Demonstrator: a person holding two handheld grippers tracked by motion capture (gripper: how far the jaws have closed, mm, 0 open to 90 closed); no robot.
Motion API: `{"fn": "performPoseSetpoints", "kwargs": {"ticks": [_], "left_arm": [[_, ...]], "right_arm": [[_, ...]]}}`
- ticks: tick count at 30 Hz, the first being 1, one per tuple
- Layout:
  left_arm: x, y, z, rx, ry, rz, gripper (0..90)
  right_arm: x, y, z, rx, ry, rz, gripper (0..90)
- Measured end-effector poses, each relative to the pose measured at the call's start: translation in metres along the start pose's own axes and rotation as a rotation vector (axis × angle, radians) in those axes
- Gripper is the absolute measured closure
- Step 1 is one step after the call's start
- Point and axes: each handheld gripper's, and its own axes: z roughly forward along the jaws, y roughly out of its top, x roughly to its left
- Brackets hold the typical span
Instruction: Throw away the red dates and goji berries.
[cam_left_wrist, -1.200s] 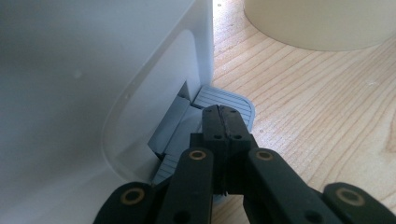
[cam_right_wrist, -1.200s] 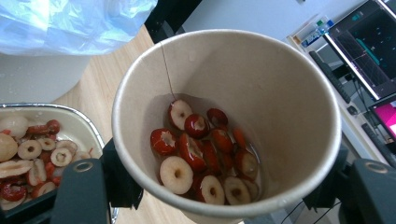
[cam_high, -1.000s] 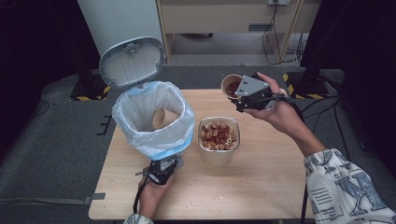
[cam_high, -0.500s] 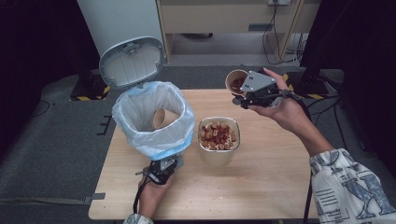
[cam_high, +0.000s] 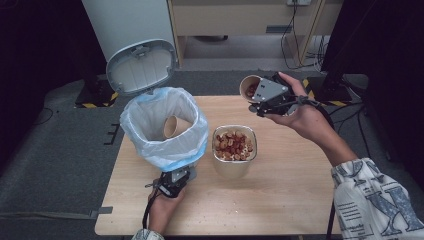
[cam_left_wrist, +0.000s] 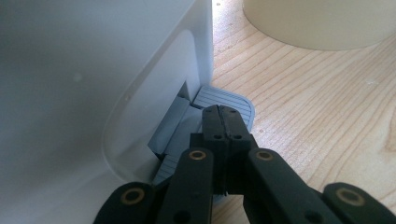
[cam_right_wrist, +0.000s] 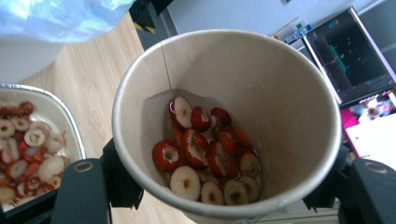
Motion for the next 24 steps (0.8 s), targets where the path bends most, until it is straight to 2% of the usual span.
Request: {"fn": "performPoseSetpoints", "kwargs": {"ticks": [1,3,7,17,24], "left_arm": [[0.0,0.0,0.0,0.0,0.0,0.0,89.7],[0.0,0.0,0.0,0.0,0.0,0.001,89.7],[0.0003,0.0001,0.0001,0.0,-0.003,0.004,89.7],[0.0001,0.0001,0.0002,-0.002,-0.002,0.0,89.7],[0.0001,0.0001,0.0003,-0.002,-0.001,0.002,89.7]], "right_arm": [[0.0,0.0,0.0,0.0,0.0,0.0,30.8],[0.002,0.0022,0.0008,0.009,-0.003,-0.041,30.8],[0.003,0.0011,0.003,0.035,-0.012,-0.073,30.7],[0.0028,-0.0001,0.003,0.035,-0.006,-0.074,30.9],[0.0029,0.0025,-0.0011,0.021,-0.021,-0.083,31.7]]}}
